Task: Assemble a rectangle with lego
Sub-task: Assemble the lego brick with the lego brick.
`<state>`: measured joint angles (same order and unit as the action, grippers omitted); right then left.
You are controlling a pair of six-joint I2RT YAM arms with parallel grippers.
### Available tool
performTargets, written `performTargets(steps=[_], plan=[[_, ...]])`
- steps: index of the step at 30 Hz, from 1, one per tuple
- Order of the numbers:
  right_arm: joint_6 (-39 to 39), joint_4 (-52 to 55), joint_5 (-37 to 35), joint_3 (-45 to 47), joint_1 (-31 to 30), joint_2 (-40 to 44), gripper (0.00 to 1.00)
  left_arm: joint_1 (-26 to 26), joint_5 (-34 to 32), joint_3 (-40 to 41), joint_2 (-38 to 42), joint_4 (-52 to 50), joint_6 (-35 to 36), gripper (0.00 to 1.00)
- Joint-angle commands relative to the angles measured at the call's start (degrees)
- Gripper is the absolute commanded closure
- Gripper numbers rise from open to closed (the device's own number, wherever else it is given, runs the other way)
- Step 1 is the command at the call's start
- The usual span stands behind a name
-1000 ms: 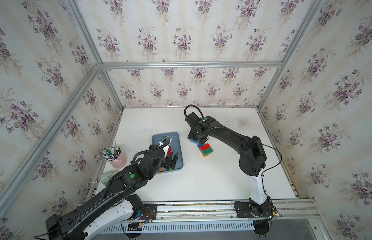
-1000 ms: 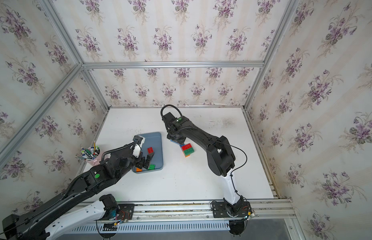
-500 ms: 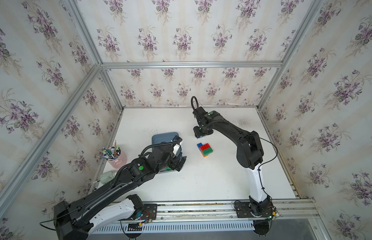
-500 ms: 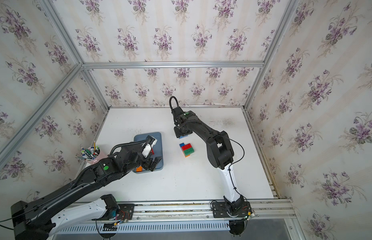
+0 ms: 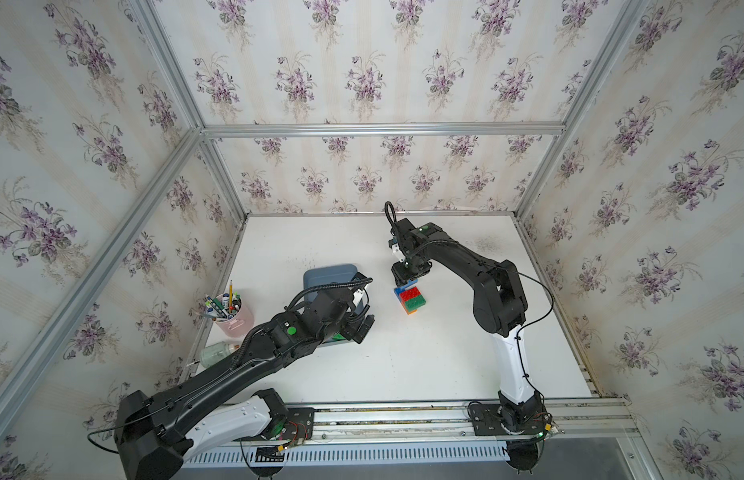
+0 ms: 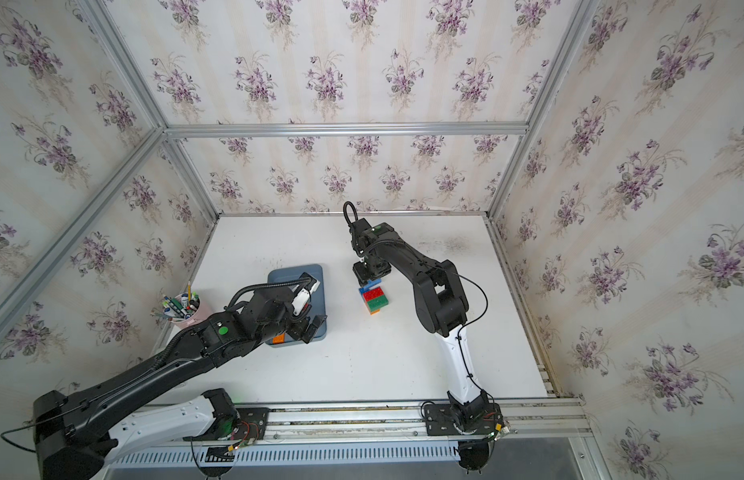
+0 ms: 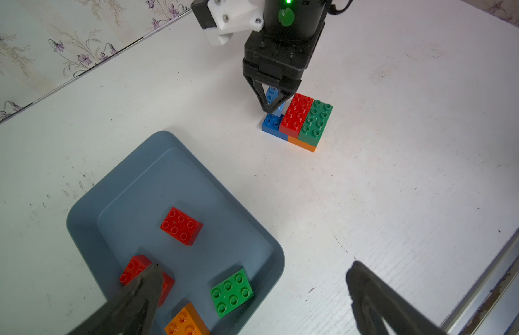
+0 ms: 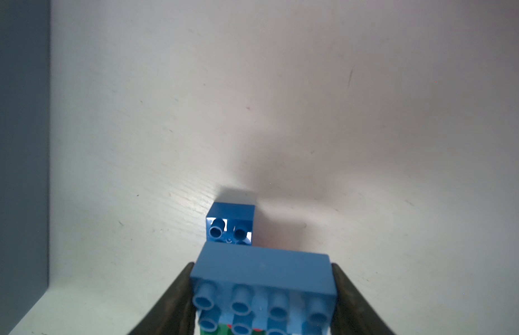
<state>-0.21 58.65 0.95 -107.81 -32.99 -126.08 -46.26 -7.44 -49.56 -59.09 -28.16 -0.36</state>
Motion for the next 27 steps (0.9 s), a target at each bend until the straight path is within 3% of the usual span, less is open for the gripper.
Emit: performTargets(steps=[1, 7, 27], plan=[[0.6, 2.2, 1.6, 0.4, 0.0, 0.4, 0.49, 0.0, -0.4, -0.2, -0.1, 1.0, 0.9, 0.00], [0.6, 1.7, 4.3, -0.8, 0.0, -0.9, 0.49, 0.1, -0.6, 0.1, 0.0, 0.8, 0.8, 0.00], [0.1, 3.3, 3.8, -2.9, 0.0, -4.4, 0.50, 0.0, -1.9, 0.2, -1.7, 1.5, 1.4, 0.00]])
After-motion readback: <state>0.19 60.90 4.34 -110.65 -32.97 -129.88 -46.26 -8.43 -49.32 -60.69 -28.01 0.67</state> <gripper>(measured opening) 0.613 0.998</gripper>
